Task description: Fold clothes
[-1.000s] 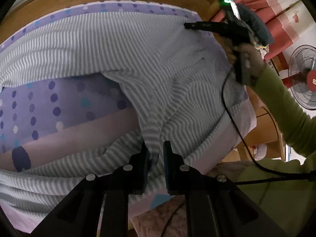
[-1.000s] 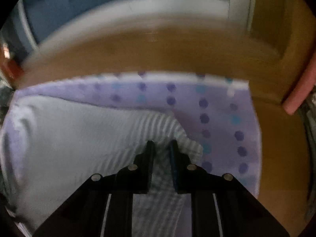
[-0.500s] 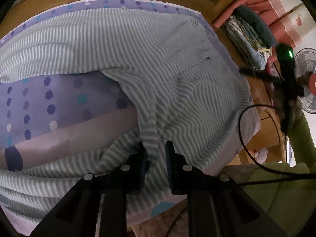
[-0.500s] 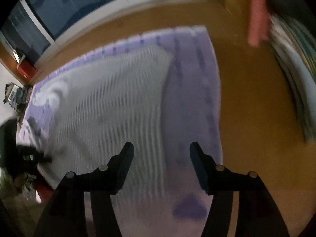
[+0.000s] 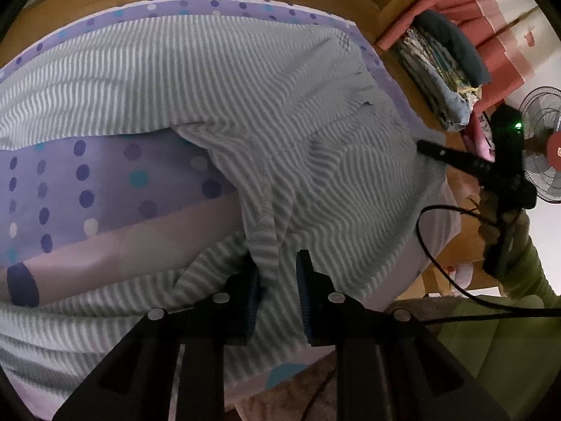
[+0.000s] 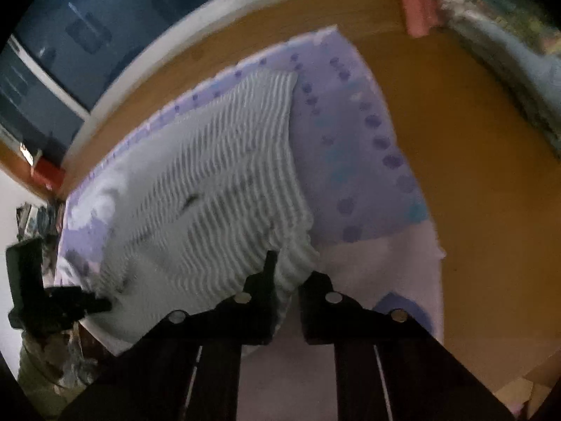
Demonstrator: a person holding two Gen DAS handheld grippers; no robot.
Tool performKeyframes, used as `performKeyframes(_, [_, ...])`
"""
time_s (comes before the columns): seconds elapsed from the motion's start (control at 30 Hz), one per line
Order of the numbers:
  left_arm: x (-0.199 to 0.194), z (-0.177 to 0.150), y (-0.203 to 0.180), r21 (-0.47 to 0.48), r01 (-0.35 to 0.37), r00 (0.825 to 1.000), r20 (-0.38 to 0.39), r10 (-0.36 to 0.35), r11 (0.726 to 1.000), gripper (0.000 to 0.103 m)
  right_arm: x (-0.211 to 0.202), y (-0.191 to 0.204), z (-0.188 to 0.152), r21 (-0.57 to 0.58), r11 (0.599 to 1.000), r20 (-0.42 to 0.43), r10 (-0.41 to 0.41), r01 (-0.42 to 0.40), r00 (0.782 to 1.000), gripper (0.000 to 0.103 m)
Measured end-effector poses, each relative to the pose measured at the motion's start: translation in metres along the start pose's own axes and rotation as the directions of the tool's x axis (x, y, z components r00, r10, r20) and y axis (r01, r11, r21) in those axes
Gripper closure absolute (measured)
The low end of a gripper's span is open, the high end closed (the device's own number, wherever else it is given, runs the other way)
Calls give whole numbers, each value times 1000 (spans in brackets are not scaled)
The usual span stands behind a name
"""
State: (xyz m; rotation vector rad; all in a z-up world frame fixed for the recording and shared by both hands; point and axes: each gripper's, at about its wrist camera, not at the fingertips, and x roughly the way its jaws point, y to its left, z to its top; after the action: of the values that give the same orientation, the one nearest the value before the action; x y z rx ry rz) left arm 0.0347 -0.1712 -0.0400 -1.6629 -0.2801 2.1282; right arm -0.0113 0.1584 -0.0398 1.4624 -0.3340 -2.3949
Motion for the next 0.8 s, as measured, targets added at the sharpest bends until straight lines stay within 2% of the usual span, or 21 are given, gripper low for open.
performKeyframes(0.1, [-7, -1, -15, 17, 51, 999, -4, -51, 999, 84, -24, -4, 5, -10, 1000, 43, -29, 30, 999, 95])
performKeyframes(0.17, [-2, -2, -29, 41, 55, 998, -26, -54, 998, 84, -30, -10, 7, -24, 997, 43, -67, 68, 997, 95])
performKeyframes(0.3, [19, -4, -41, 76, 15, 997, -81, -9, 997, 84, -12, -26, 5, -42, 993, -20, -108, 107, 994, 95])
performKeyframes(0.43, [22, -5, -35, 18, 13, 996, -88, -11, 1000, 84, 2, -22, -2, -125, 979, -40, -166, 159, 985, 93])
performKeyframes(0.57, [11, -11, -21, -42, 9, 997, -80, -13, 999, 83, -7, -31, 3, -98, 987, -77, -131, 124, 988, 78])
performKeyframes(0.63, [5, -15, -17, -75, -6, 998, -69, 1, 997, 83, -22, -37, 4, -89, 987, -60, -138, 133, 989, 75])
performKeyframes(0.67, [1, -16, -17, -92, -17, 999, -53, 13, 996, 83, -31, -39, 4, -89, 987, -43, -137, 133, 990, 69])
performKeyframes(0.8, [-24, -28, -16, -140, -48, 998, 27, 52, 989, 82, -63, -17, 8, -177, 969, 89, -159, 173, 983, 66])
